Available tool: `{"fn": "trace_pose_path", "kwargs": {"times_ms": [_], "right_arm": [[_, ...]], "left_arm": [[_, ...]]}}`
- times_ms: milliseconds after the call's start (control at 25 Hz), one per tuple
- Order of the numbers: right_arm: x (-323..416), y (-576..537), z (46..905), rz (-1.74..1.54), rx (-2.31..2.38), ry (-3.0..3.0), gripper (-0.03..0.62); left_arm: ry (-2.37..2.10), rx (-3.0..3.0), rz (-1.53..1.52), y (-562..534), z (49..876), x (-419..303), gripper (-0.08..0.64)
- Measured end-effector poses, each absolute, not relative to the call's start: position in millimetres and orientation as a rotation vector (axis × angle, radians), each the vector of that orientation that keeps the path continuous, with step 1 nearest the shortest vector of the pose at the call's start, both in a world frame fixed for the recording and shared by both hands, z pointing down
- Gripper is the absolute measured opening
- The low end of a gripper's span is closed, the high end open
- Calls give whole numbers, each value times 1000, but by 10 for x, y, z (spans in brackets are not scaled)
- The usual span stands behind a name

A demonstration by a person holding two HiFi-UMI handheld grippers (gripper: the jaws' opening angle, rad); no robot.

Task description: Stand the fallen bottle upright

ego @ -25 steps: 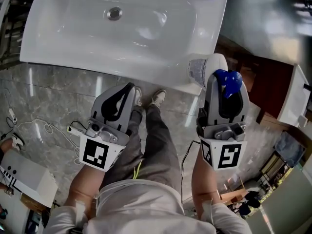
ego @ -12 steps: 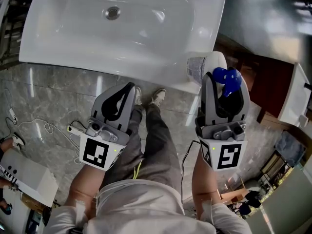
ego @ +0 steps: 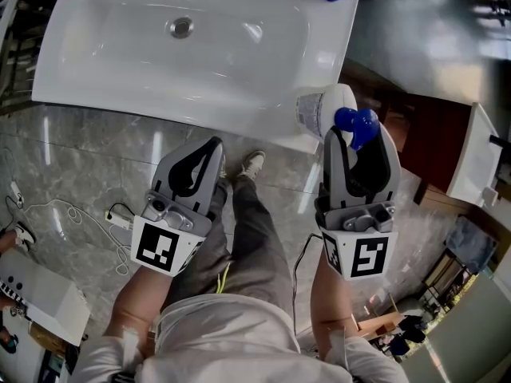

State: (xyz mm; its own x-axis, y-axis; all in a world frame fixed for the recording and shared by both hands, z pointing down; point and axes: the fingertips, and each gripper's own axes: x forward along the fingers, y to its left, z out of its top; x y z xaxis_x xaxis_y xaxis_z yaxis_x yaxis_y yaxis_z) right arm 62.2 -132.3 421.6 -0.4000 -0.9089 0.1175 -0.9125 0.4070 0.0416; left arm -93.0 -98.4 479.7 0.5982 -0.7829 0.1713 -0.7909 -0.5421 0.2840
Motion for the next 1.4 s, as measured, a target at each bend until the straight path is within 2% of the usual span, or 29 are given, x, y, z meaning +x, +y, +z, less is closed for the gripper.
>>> {"fn": "trace_pose_path", "kwargs": {"times_ms": [480,680,920,1160,1400], "right_arm": [[758,-919,3982,127,1646,-2499,205],[874,-720,3762,177,1665,-2496,119],[1110,-543,3369,201,1724,-2480,63],[1542,-468,3145,403,1863,-2513,51],[1856,-345,2749,324,1918,-2504,51]], "left_arm": [[-1264,2557,-35,-889,4276,-851,15],[-1245,2574,-22,-786,4000,-810,15],[-1236,2637,-31,-692,3471,-689,15],[-1206,2699,-72,-585,2967,-492,15],[-1192,2784,-114,-505,2481,-278,15]]}}
